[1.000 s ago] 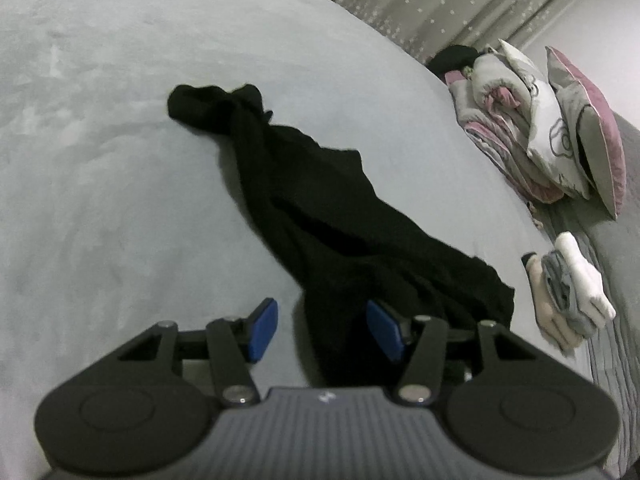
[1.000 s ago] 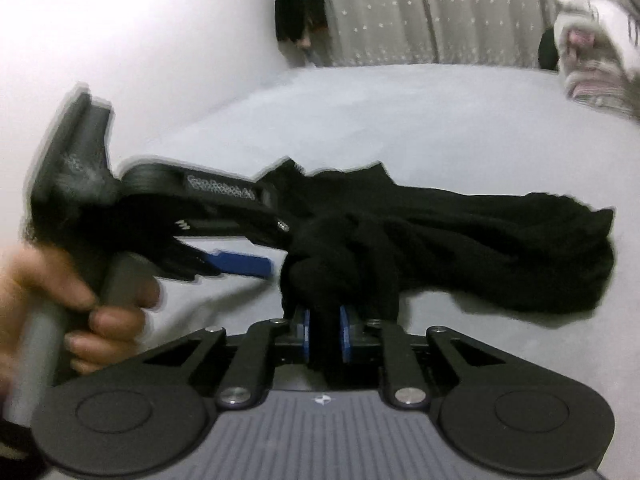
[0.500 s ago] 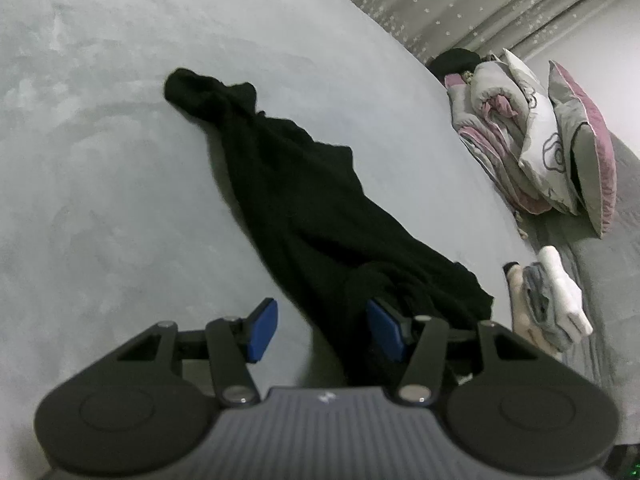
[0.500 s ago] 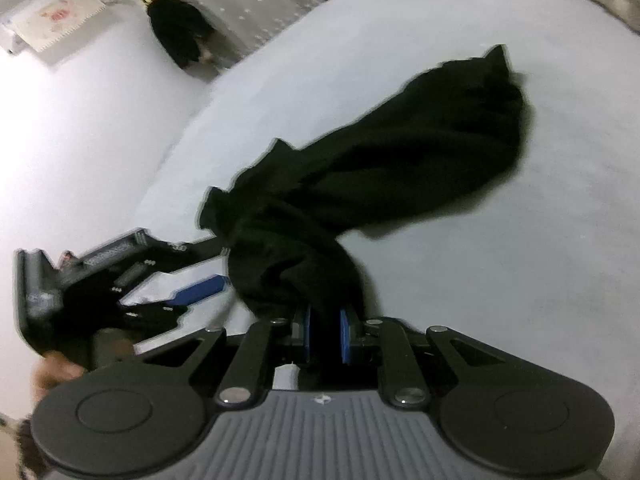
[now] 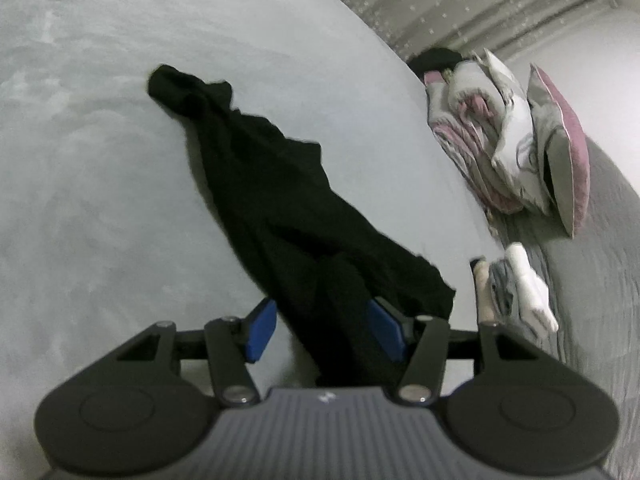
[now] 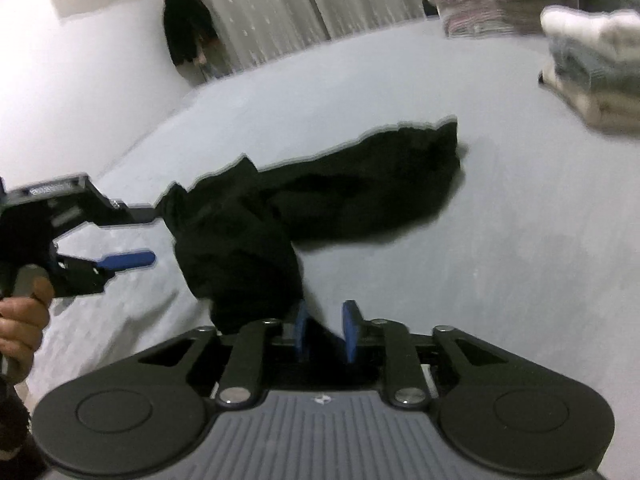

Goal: Fold clothes

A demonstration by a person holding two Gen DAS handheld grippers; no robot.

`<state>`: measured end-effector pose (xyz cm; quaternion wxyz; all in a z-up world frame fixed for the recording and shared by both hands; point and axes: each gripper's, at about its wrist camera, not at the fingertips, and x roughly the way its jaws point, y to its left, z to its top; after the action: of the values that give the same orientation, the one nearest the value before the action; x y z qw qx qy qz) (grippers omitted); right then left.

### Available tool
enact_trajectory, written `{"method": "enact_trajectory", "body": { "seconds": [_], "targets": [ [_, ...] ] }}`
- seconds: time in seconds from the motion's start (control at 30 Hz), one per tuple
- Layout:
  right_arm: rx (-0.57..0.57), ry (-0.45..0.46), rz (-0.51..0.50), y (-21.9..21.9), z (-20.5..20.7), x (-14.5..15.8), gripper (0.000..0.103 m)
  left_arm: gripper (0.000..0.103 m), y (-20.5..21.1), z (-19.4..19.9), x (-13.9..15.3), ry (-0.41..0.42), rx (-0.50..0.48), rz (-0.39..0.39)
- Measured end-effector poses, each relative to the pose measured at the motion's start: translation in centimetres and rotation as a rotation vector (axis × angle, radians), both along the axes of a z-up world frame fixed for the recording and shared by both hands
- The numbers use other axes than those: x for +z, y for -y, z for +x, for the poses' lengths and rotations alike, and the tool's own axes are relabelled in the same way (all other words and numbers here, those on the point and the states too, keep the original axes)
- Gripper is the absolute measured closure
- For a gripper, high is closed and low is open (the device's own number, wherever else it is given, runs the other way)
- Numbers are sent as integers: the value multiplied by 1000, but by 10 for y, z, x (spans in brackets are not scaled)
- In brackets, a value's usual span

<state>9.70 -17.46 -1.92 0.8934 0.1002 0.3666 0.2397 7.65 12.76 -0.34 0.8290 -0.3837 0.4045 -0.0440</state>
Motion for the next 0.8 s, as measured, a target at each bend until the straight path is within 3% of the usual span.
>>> {"method": "enact_trajectory", "body": {
  "seconds": [0.03, 0.2, 0.5, 0.63, 0.8],
  "targets": [
    [2, 20, -8, 0, -3, 3, 68, 48, 3, 0, -1, -4, -16, 4],
    [75, 116, -31, -11, -19, 16, 67, 48, 15, -2, -8, -24, -65, -11],
    [210, 293, -190, -57, -44, 17, 67, 54, 22, 2, -18, 2, -73, -91],
    [215, 323, -238, -72, -40, 13, 64, 93, 26, 8, -19, 18, -87, -111],
    [220, 304, -249, -82, -31, 5, 61, 97, 32, 14, -20, 38, -105, -137]
  ]
}}
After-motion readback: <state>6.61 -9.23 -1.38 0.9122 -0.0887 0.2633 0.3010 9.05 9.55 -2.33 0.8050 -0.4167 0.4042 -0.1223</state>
